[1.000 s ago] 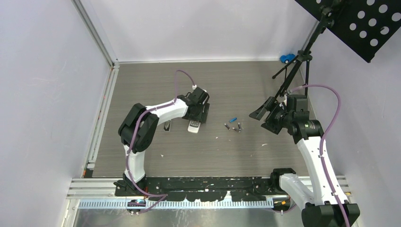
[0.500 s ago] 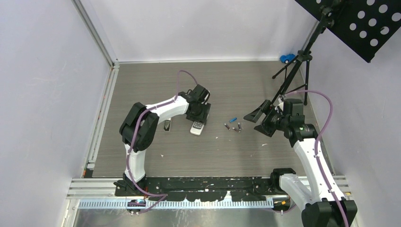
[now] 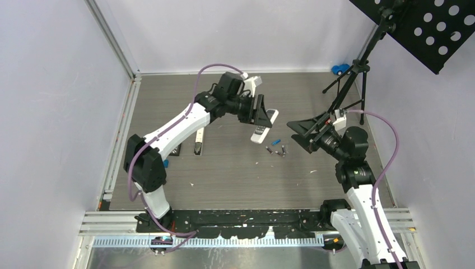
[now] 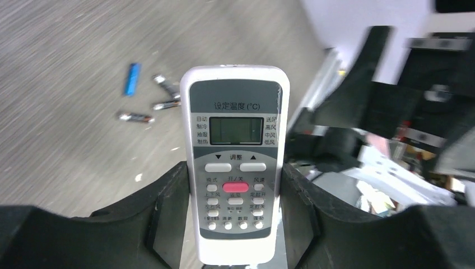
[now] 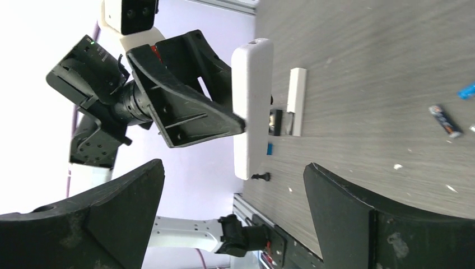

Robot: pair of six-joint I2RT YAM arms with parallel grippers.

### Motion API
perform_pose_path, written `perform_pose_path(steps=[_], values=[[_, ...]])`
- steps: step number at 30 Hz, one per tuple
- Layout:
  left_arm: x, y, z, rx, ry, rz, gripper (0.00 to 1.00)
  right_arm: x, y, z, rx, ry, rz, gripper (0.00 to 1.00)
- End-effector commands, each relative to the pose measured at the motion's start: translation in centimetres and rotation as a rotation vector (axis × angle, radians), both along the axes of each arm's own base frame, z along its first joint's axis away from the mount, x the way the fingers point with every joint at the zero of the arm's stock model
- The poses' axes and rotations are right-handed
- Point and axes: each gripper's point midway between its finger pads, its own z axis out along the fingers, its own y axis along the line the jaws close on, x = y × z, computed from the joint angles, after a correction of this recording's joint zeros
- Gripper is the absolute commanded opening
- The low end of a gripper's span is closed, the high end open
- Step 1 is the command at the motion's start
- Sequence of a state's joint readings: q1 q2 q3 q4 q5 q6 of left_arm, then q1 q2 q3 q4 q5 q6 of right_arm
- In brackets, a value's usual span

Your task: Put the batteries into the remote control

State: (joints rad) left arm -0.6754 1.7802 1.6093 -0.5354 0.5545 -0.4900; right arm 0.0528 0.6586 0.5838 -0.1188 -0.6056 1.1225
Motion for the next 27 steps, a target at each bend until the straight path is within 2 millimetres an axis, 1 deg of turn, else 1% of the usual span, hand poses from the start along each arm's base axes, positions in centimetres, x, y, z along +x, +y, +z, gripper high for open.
perform_pose_path(steps=[1,6,7,9,14,17,21,27], values=[[-1.9,-2.1,8.5,-0.286,0.039,-0.069,0.0,-0.8,0.8,4.8,0.1,-0.141,0.041,1.0],[-2.2,-3.0,12.3,-0.462,0.088,-0.042,0.0,-1.8,1.4,7.0,0.225,-0.188,0.077,1.0],[-2.1,-3.1,13.4,-0.51,0.084,-0.037,0.0,-2.0,1.5,7.5,0.247,-0.199,0.082,1.0],[-2.1,-3.4,14.6,-0.583,0.127,-0.02,0.0,-2.4,1.8,8.4,0.266,-0.223,0.095,1.0],[-2.1,-3.6,16.7,-0.725,0.195,-0.005,0.0,-2.3,2.6,8.3,0.259,-0.175,0.13,0.99],[-2.2,-3.6,17.2,-0.762,0.205,0.003,0.0,-2.0,3.2,8.2,0.26,-0.156,0.147,0.99],[-2.6,-3.7,17.6,-0.773,0.207,0.007,0.0,-1.4,4.2,8.0,0.254,-0.139,0.17,0.96],[-3.2,-3.8,17.7,-0.782,0.214,0.012,0.0,-0.9,5.3,9.2,0.282,-0.164,0.204,0.93]])
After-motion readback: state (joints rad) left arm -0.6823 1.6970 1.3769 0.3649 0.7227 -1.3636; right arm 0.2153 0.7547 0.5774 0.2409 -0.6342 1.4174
